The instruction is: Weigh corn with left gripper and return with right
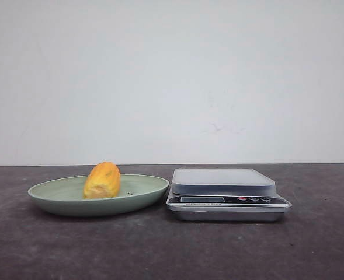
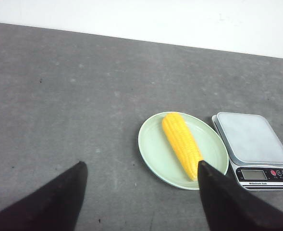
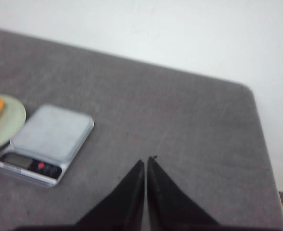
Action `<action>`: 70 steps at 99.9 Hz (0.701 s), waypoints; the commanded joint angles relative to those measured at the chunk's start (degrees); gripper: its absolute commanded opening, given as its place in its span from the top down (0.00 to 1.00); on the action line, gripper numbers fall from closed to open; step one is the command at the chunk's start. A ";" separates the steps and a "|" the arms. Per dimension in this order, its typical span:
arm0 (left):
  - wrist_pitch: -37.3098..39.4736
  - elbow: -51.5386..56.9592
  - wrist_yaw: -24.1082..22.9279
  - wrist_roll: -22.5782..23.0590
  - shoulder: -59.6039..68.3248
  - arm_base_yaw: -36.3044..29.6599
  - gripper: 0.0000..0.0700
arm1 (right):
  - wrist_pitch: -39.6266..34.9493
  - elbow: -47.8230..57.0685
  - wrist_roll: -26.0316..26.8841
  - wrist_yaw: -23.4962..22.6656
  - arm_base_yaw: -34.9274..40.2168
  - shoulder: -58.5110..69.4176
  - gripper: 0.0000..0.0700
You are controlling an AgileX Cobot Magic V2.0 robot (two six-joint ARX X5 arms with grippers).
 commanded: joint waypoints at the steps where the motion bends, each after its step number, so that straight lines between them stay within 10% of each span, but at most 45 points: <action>1: 0.31 0.85 -0.37 0.04 0.15 -0.57 0.79 | 1.51 -1.20 1.88 -0.02 0.50 -0.04 1.00; 6: 0.22 0.85 -0.52 0.17 0.17 -0.57 1.00 | 2.08 -2.54 1.97 -0.02 0.50 -0.13 1.00; 70: -2.47 0.87 -1.64 -0.04 0.17 -0.57 0.99 | 1.86 -4.48 2.21 -0.04 0.55 -0.24 1.00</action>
